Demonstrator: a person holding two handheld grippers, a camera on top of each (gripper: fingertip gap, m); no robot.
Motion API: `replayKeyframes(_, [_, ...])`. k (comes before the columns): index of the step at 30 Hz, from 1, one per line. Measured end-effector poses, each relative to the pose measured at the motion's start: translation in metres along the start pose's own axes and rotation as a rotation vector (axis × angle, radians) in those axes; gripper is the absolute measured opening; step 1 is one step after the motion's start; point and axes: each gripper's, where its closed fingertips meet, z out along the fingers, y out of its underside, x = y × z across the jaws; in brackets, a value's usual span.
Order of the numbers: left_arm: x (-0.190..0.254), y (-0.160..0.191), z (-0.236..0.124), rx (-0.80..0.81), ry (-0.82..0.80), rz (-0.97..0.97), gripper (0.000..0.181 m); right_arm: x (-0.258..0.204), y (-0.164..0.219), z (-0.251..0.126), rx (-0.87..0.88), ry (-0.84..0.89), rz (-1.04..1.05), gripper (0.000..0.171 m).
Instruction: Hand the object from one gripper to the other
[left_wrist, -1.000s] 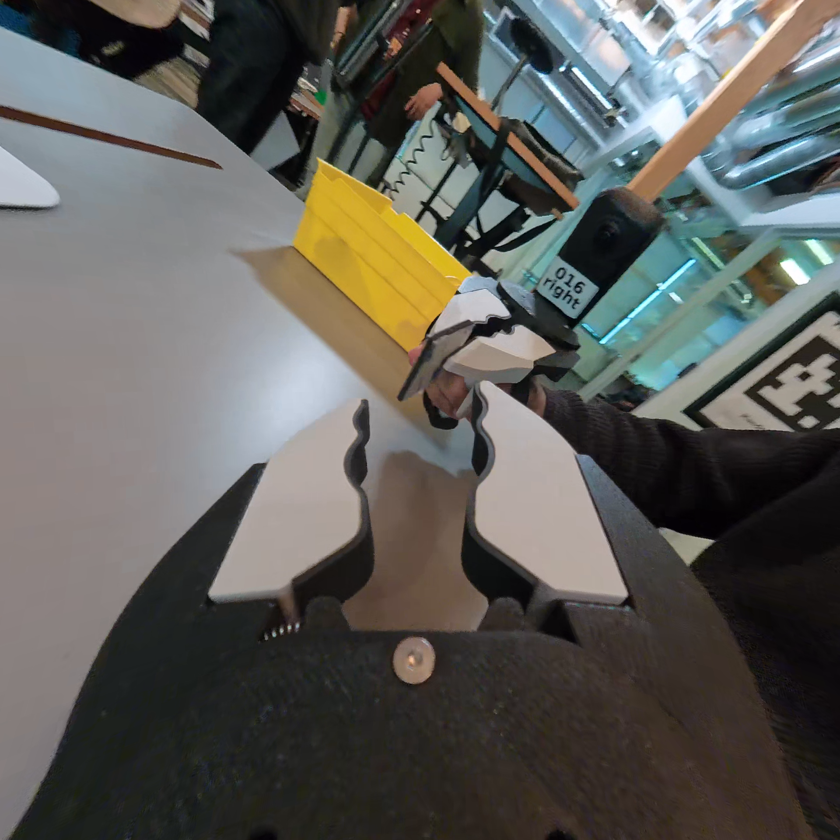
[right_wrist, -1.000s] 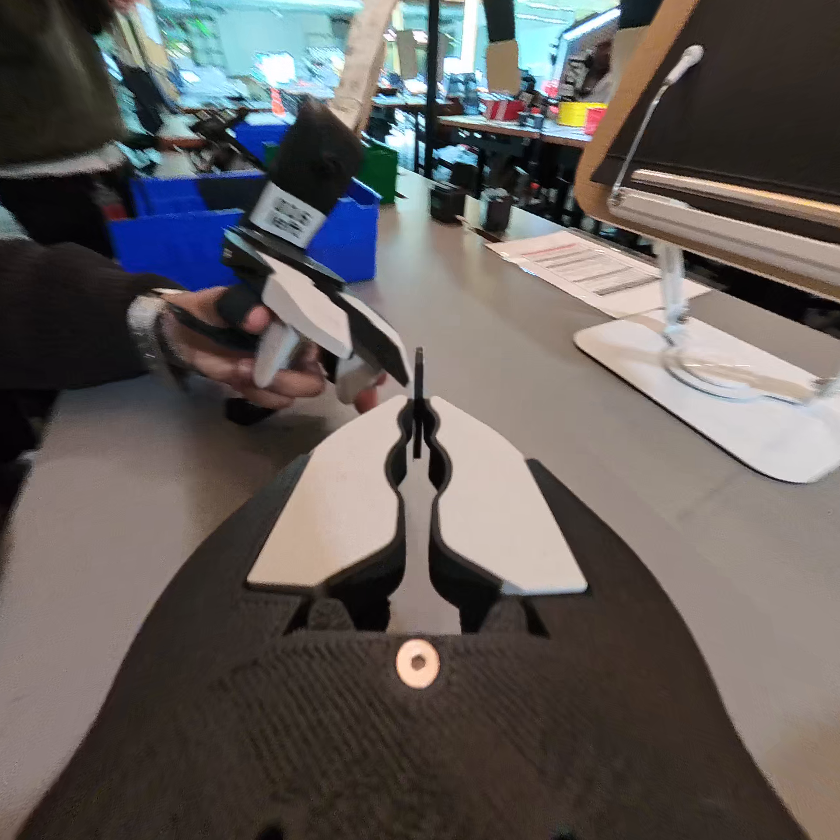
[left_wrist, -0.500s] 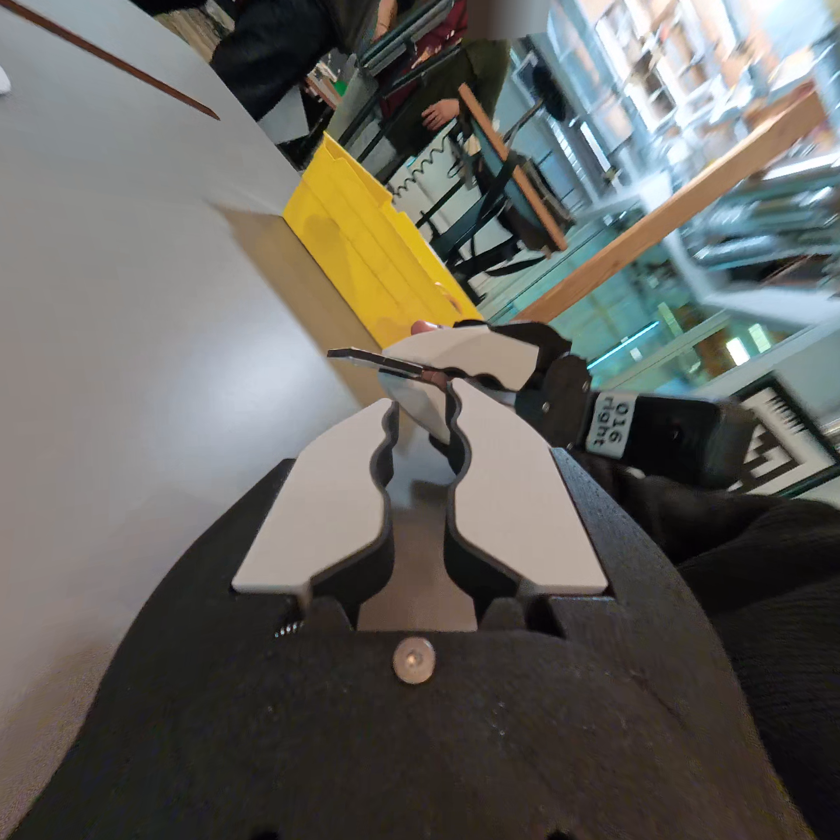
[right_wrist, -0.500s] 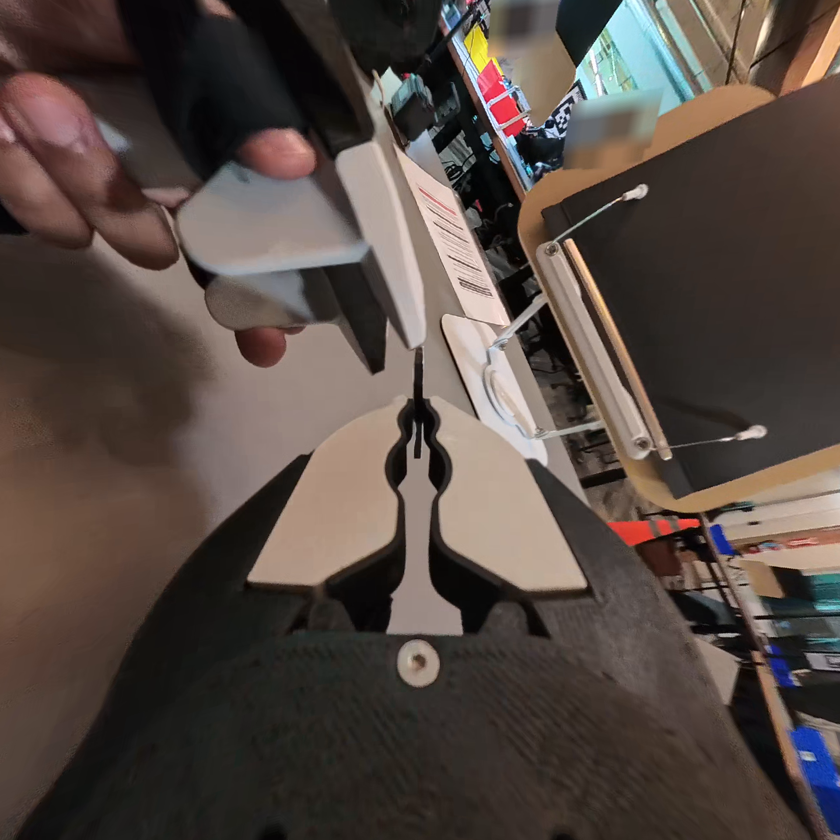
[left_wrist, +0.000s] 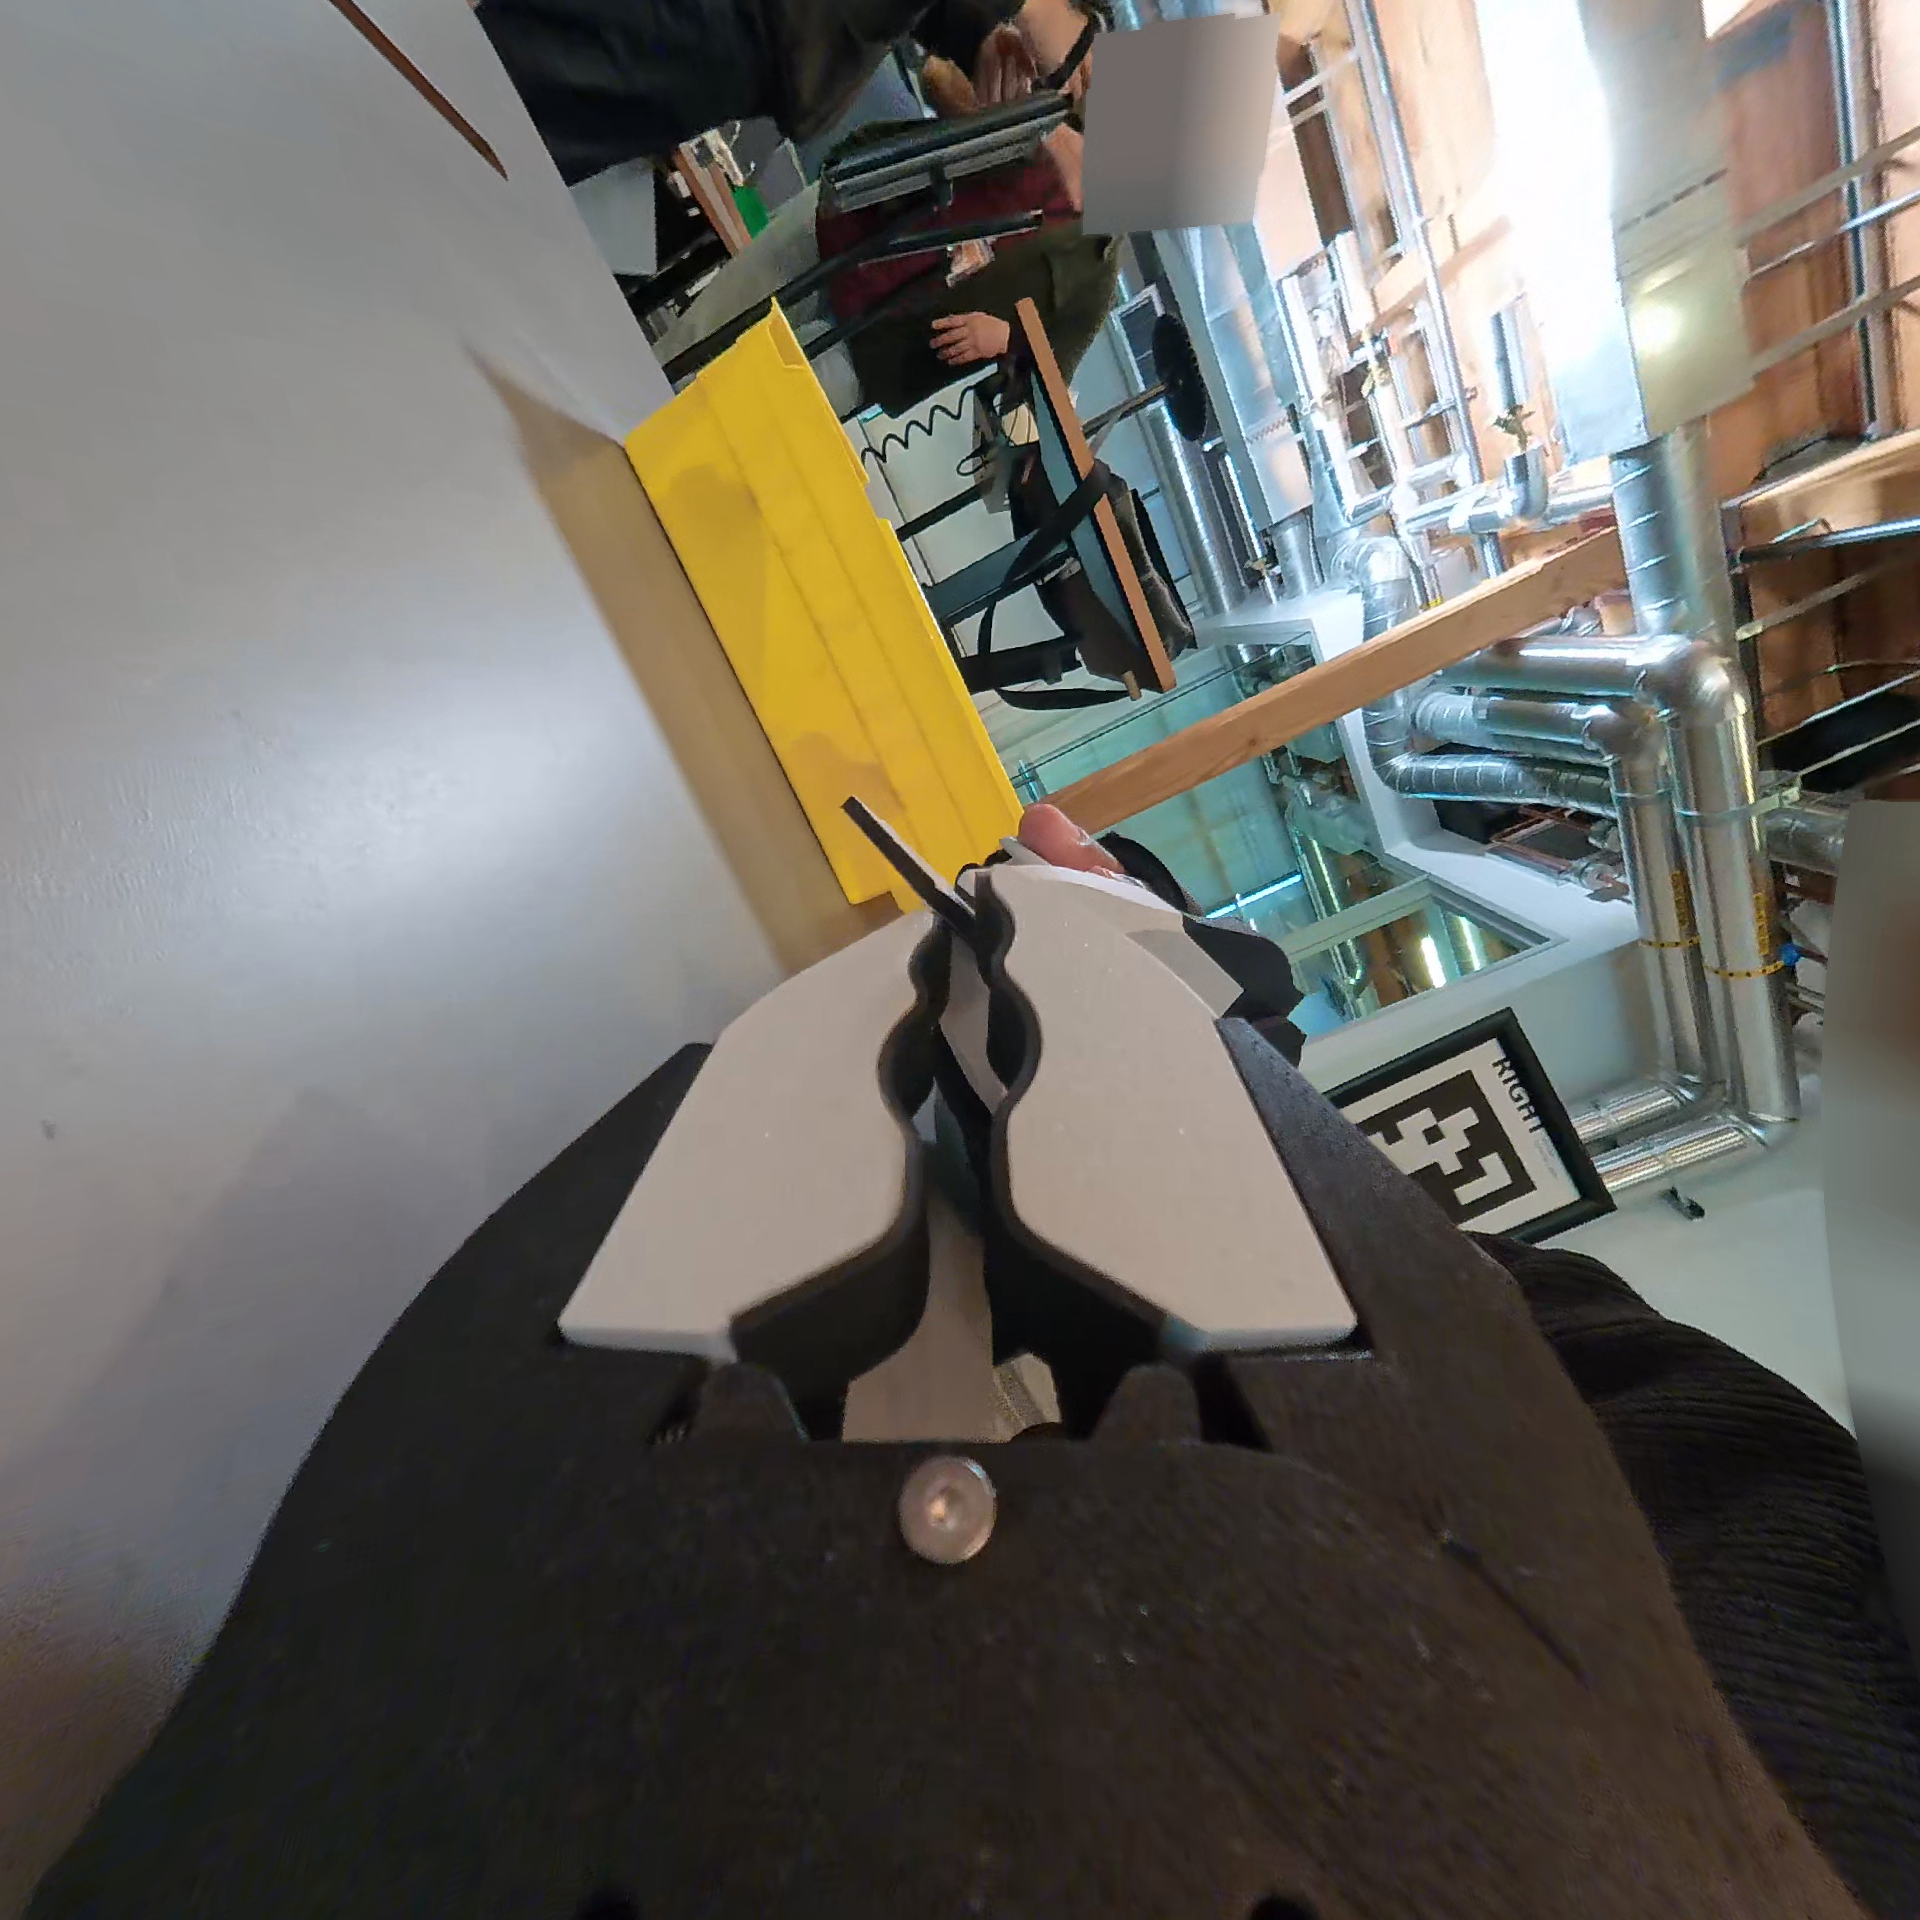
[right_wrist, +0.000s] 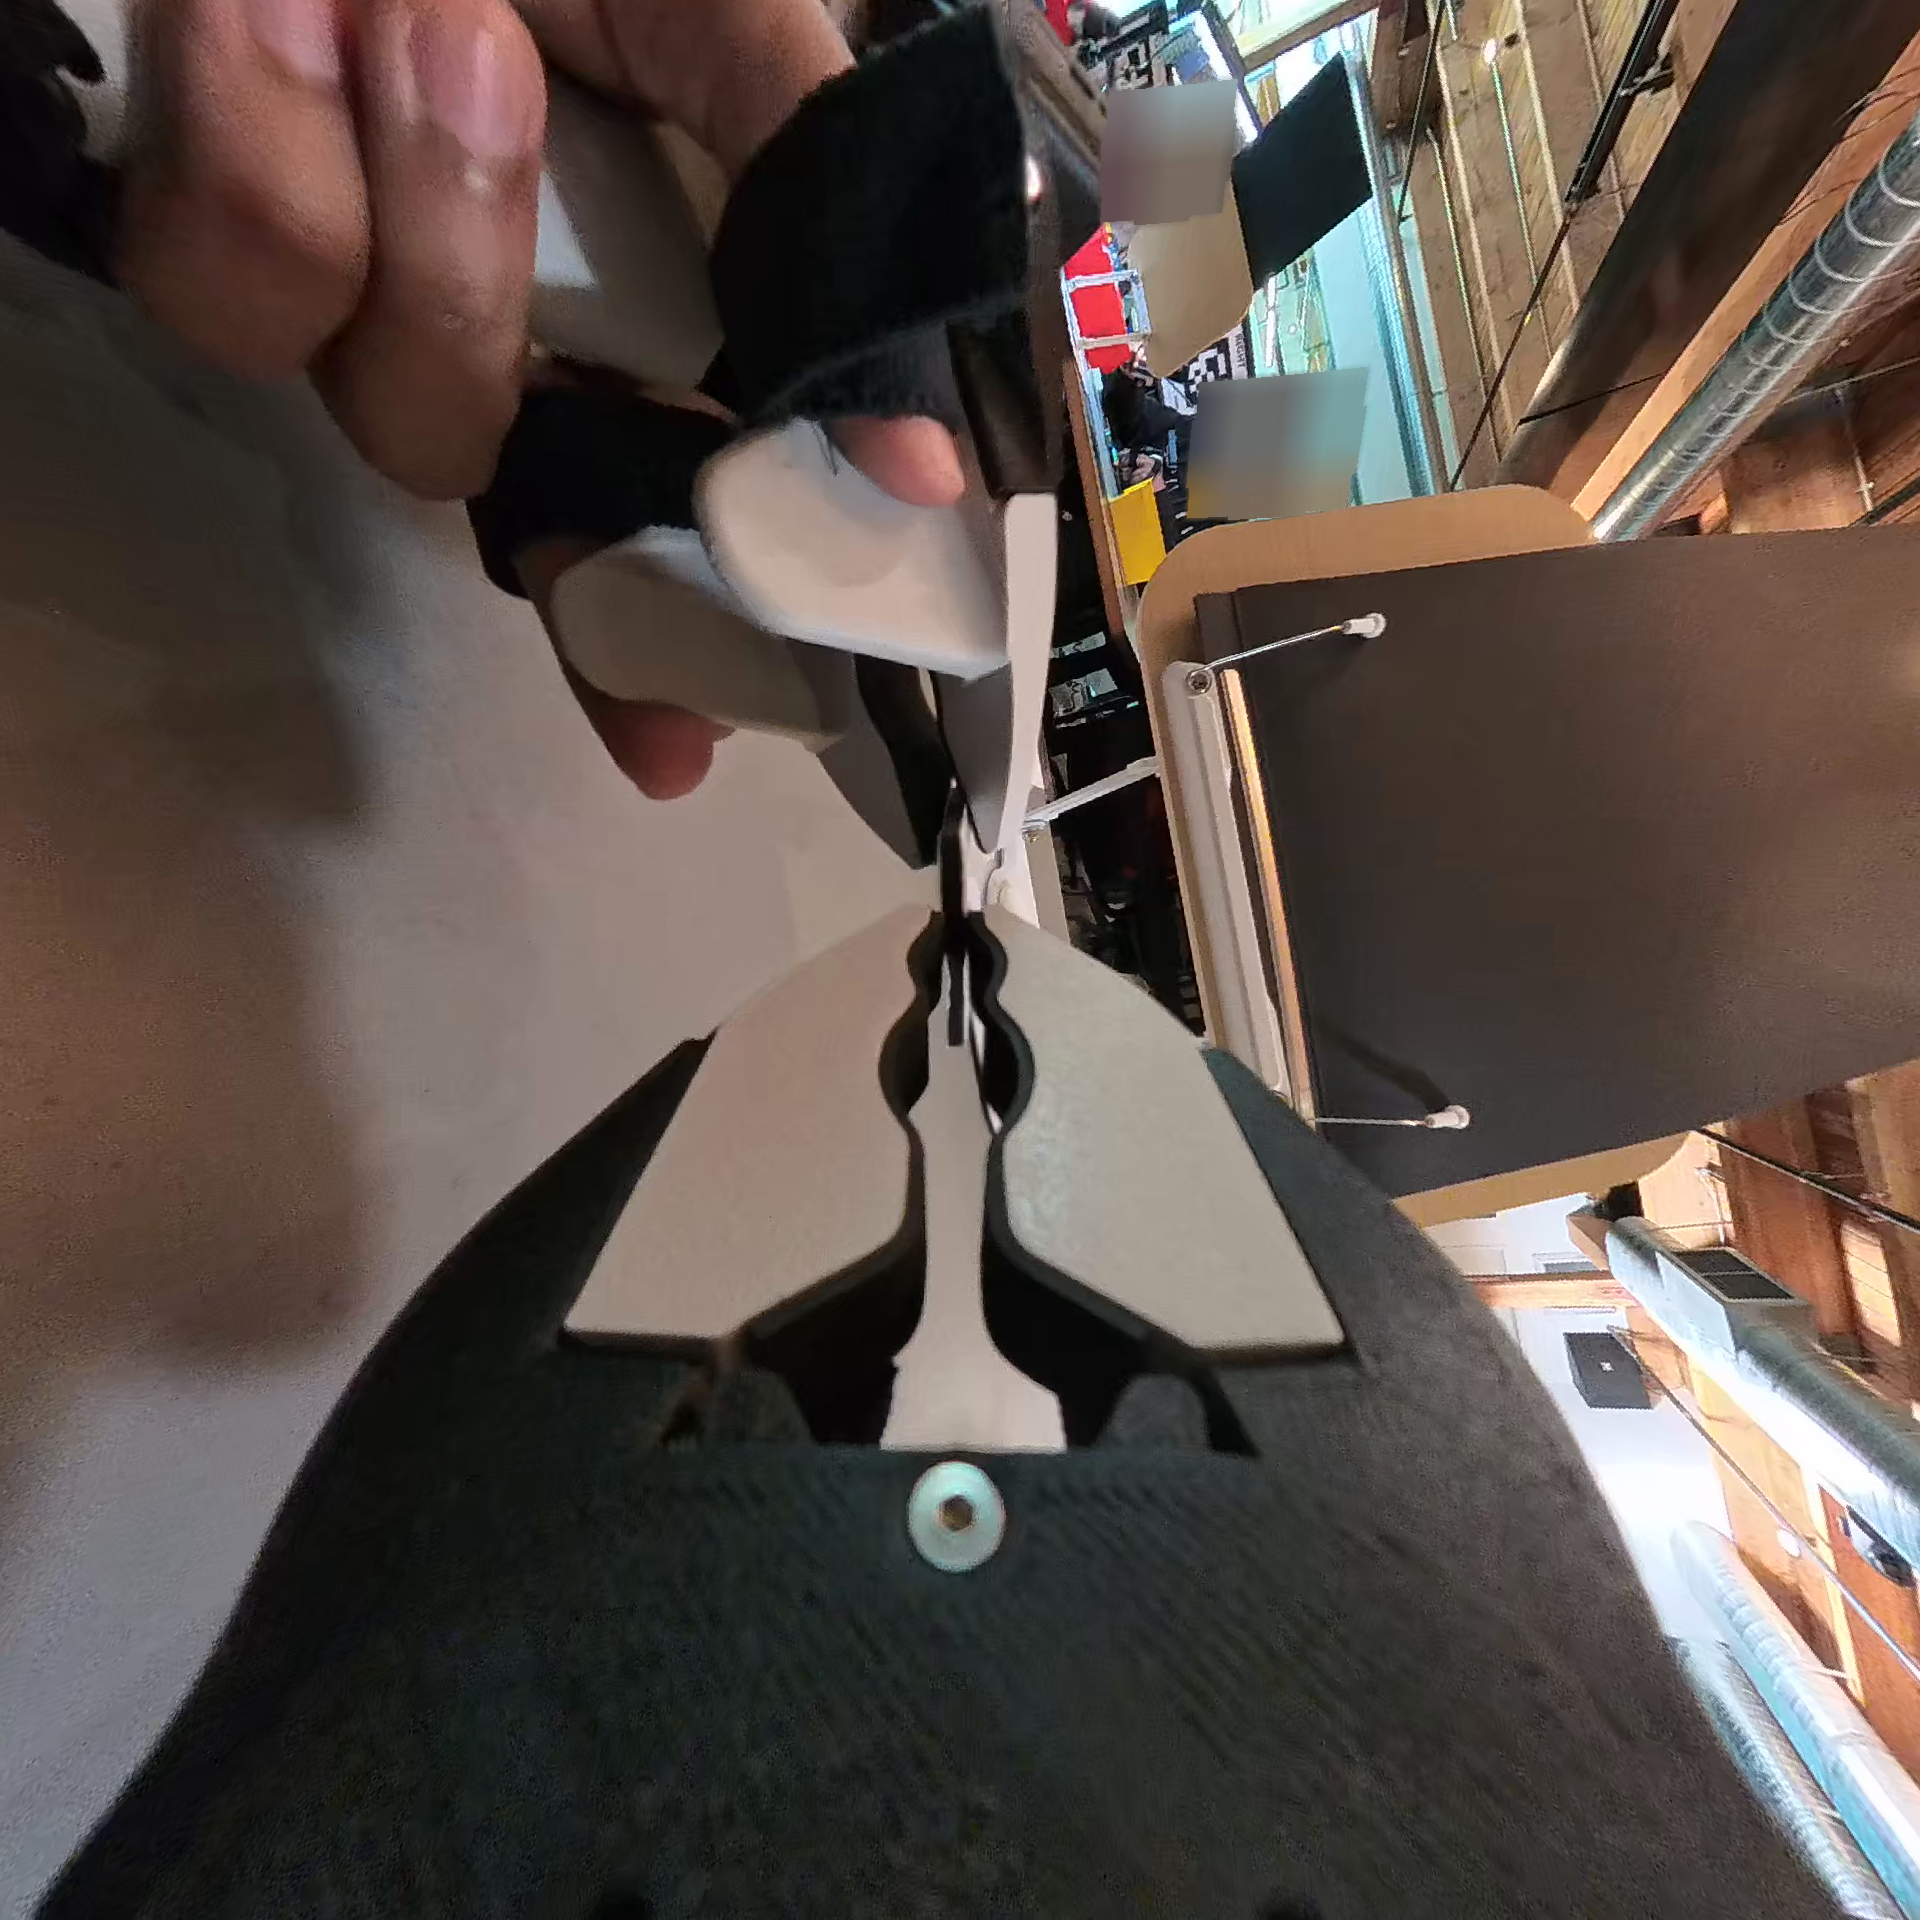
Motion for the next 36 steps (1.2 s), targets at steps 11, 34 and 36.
replayKeyframes(11, [0.007, -0.023, -0.011, 0.12, -0.001, 0.147, 0.005, 0.002, 0.009, 0.006, -0.022, -0.028, 0.14, 0.035])
replayKeyframes(34, [0.031, 0.005, -0.006, -0.125, 0.078, 0.6, 0.005, 0.027, -0.011, -0.022, 0.548, -0.708, 1.443, 0.016])
replayKeyframes(36, [0.03, 0.011, -0.004, -0.155, 0.076, 0.619, 0.005, 0.023, -0.013, -0.022, 0.539, -0.721, 1.43, 0.008])
